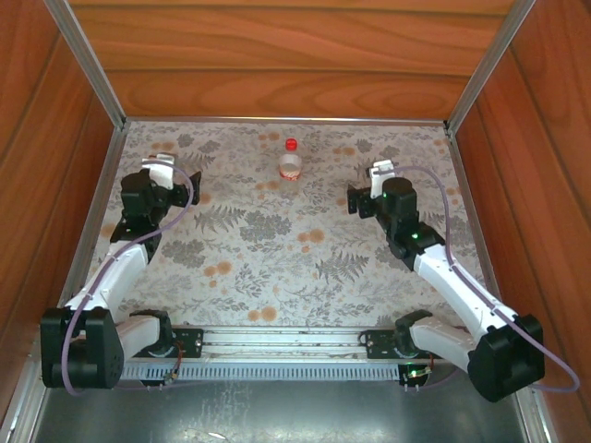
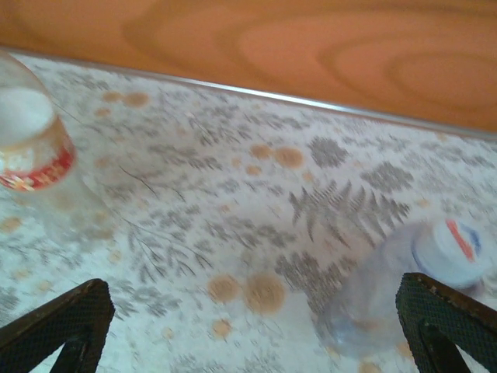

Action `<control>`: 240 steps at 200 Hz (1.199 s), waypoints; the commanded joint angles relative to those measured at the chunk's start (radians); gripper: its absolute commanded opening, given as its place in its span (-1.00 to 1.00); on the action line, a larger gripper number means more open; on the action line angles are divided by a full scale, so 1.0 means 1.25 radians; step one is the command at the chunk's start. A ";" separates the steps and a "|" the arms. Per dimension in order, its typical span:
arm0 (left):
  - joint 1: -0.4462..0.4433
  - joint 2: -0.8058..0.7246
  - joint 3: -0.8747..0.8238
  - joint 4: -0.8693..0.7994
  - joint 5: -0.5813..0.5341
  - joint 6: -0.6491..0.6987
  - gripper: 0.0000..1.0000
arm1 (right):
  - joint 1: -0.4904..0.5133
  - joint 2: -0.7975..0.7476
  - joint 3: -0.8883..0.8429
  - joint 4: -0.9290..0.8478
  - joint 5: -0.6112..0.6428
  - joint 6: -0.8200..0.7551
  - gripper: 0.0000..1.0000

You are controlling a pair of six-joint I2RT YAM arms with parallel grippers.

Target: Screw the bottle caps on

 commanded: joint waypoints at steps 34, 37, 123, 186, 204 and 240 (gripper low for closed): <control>0.021 0.046 -0.038 -0.010 -0.206 0.024 1.00 | -0.047 -0.007 -0.129 0.169 0.047 0.014 0.99; 0.025 0.052 -0.041 -0.008 -0.212 0.024 1.00 | -0.049 -0.006 -0.136 0.179 0.044 0.014 0.99; 0.070 0.130 -0.153 0.214 -0.245 0.022 1.00 | -0.147 0.090 -0.272 0.484 -0.017 -0.026 0.99; 0.097 0.176 -0.188 0.289 -0.189 0.018 1.00 | -0.176 0.150 -0.300 0.560 -0.025 -0.031 0.99; 0.096 0.173 -0.192 0.292 -0.173 0.025 1.00 | -0.187 0.165 -0.310 0.585 -0.027 -0.033 0.99; 0.096 0.157 -0.207 0.309 -0.136 -0.019 1.00 | -0.226 0.196 -0.307 0.620 -0.068 -0.037 0.99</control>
